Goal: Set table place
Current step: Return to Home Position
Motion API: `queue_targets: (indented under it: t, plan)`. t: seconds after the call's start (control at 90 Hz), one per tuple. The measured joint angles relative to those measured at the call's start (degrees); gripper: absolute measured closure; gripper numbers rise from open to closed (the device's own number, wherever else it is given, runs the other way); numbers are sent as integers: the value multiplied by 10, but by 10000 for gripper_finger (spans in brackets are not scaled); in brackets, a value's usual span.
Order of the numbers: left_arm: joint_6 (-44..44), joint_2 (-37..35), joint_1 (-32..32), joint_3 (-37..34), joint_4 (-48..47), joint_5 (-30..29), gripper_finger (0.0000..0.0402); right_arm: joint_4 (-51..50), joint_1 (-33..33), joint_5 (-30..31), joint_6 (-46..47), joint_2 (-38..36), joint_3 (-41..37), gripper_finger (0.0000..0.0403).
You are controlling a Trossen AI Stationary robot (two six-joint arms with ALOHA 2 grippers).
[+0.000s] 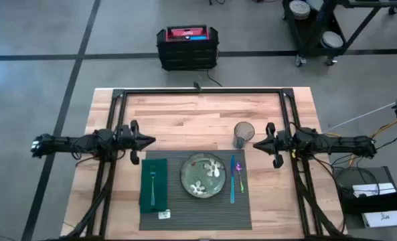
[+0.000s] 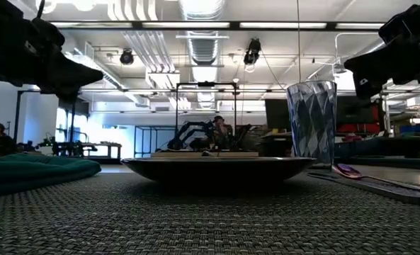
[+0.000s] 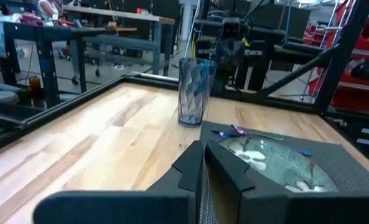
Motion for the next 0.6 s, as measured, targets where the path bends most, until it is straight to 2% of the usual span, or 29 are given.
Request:
queue_targets:
  t: [0.6]
  plan:
    - [0, 71, 0, 1, 1, 0, 398, 0, 0, 0, 0, 0, 0, 401]
